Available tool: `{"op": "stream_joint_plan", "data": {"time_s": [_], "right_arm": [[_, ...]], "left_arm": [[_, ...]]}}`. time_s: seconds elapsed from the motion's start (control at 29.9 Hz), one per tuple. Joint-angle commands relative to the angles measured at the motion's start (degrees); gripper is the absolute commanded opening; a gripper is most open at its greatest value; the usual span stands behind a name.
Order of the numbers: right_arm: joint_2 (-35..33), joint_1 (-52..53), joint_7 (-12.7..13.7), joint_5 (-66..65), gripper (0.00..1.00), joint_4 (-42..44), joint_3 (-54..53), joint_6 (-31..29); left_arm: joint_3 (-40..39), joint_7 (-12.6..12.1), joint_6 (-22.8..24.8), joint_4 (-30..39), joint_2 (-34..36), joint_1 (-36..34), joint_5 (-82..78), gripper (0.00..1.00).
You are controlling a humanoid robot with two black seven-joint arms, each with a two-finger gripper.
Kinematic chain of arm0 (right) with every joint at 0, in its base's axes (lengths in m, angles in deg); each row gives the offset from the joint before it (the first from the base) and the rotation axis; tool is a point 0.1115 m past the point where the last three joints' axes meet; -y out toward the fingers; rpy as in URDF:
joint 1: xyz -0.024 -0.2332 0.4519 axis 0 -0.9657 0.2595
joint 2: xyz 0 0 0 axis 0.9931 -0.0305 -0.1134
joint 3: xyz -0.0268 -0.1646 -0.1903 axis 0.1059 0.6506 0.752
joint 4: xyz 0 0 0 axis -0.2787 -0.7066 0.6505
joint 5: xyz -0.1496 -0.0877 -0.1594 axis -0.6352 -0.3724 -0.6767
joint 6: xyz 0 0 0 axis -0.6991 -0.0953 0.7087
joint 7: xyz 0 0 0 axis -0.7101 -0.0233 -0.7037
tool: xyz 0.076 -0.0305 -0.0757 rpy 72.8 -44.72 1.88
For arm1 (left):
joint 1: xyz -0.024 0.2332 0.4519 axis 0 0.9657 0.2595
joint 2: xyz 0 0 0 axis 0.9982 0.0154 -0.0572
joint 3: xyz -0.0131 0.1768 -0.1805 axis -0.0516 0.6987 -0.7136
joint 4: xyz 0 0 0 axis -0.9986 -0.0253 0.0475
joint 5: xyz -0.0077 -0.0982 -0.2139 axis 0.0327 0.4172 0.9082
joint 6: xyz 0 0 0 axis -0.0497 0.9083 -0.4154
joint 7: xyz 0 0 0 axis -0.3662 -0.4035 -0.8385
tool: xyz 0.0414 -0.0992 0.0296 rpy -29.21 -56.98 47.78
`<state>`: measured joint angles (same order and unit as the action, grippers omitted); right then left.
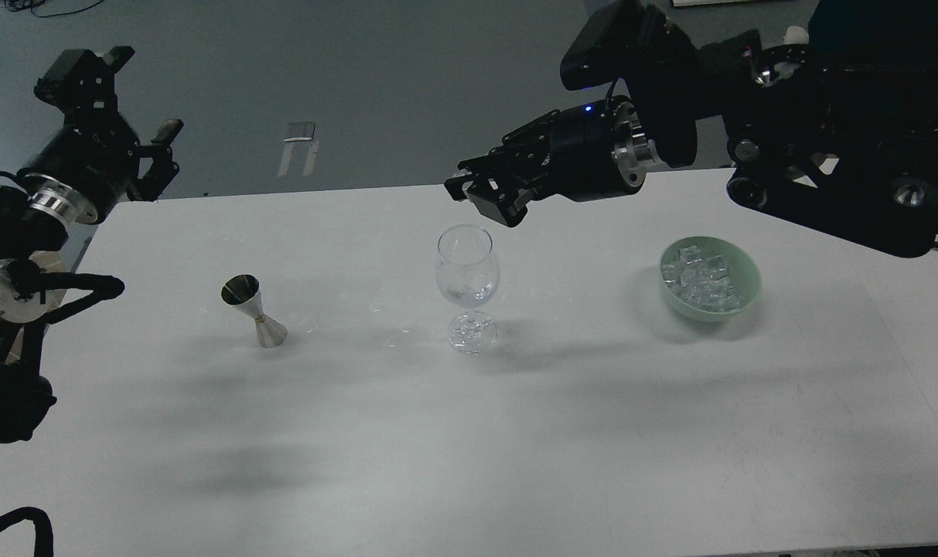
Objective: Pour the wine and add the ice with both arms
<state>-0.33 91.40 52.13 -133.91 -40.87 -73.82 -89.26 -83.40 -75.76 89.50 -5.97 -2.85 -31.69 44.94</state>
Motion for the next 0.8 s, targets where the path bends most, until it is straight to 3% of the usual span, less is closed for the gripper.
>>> {"op": "stream_joint_plan", "data": {"time_s": [0.0,0.77], "right_arm": [[0.4,2.4,-0.4,2.8,0.00,0.5,3.1,-2.1],[8.9,4.0,-1.1,6.0,0.01,10.3,9.8,-3.9]], "left_arm": [[0.0,0.0,0.0,0.1,0.0,0.1,0.0,0.97],[0.0,0.0,0.3,0.2,-0.4,0.3,0.0,0.97]]}}
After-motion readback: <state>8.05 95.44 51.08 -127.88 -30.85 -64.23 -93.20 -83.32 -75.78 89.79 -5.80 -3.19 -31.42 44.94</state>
